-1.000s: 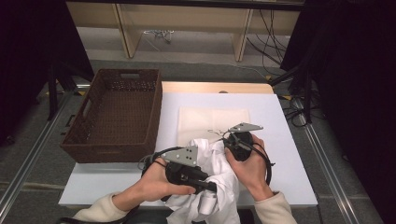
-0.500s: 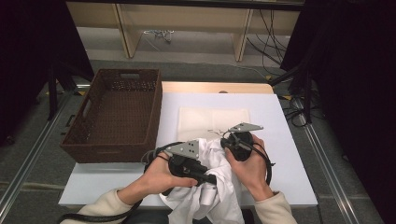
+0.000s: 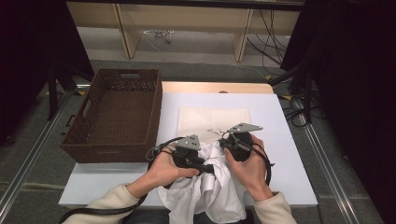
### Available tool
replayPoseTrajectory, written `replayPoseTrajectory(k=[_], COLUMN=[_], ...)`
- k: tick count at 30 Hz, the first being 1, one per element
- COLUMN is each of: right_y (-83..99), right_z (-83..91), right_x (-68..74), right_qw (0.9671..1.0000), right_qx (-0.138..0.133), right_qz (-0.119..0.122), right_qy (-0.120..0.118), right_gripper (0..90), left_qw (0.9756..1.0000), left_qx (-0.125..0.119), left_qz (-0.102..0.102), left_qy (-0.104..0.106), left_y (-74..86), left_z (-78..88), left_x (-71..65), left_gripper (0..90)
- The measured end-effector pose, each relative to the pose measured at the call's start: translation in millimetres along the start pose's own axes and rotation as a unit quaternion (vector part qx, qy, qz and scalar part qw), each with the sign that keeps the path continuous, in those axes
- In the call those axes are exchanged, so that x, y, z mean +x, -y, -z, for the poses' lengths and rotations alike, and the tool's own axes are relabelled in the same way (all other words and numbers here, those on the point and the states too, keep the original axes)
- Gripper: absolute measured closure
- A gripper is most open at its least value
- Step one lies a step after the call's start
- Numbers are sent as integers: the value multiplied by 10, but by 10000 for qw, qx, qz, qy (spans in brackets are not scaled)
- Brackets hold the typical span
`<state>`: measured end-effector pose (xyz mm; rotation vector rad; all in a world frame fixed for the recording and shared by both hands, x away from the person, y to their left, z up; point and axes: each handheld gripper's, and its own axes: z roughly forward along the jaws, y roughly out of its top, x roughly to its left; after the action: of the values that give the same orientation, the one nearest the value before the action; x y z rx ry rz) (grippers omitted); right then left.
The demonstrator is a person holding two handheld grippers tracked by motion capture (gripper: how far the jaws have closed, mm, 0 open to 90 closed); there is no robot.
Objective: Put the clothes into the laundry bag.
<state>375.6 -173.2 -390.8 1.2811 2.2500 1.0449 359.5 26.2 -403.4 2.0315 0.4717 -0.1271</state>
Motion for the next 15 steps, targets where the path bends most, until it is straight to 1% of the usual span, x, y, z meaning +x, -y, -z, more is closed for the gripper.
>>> replayPoseTrajectory(k=[1, 2, 3, 4, 5, 6, 7, 8, 9, 10, 11, 12, 13, 14, 15], right_y=[3, 2, 3, -1, -3, -3, -3, -5, -6, -1, -4, -4, -3, -9, -12], right_z=[4, -6, 7, -7, -6, -5, 1, 2, 9, 5, 4, 6, 13, 18, 21], right_x=[-4, -16, 2, -22, -8, -8, 0, -1, 7, 18, 17, 15, 33, 37, 25], right_qw=[10000, 9999, 10000, 9999, 10000, 10000, 10000, 9999, 10000, 10000, 10000, 9999, 10000, 9999, 9998], right_qx=[0, -48, 32, -59, -61, -61, -44, -74, -20, -41, -89, -123, -91, -114, -122], right_qz=[19, 93, -25, 144, 51, 68, 51, 78, 69, 16, 33, 80, -34, -36, 147], right_qy=[23, 23, 29, 3, -20, -13, -5, 4, -7, -24, -5, 24, -17, -27, 2], right_gripper=[890, 891, 891, 890, 891, 891, 891, 890, 891, 891, 891, 890, 891, 891, 891], left_qw=[10000, 10000, 10000, 10000, 9999, 9999, 9998, 9996, 9994, 9993, 9992, 9989, 9975, 9978, 9975], left_qx=[-15, -22, 11, -13, -13, 9, -3, 30, 53, 67, 74, 98, 150, 147, 149], left_qz=[-23, 2, 24, 44, 93, 43, 76, 94, 85, 70, 10, -8, 16, -30, -5], left_qy=[-16, -1, -50, -72, -87, -156, -159, -280, -334, -355, -383, -463, -695, -648, -685], left_y=[3, 7, 9, 9, 12, 9, 10, 11, 10, 11, 10, 14, 16, 15, 16], left_z=[-19, -33, -36, -47, -56, -59, -69, -79, -91, -101, -116, -134, -144, -163, -180], left_x=[19, 37, 49, 54, 62, 70, 79, 82, 89, 101, 118, 131, 144, 166, 177], left_gripper=[832, 832, 832, 832, 831, 831, 831, 831, 830, 830, 829, 828, 827, 827, 827])
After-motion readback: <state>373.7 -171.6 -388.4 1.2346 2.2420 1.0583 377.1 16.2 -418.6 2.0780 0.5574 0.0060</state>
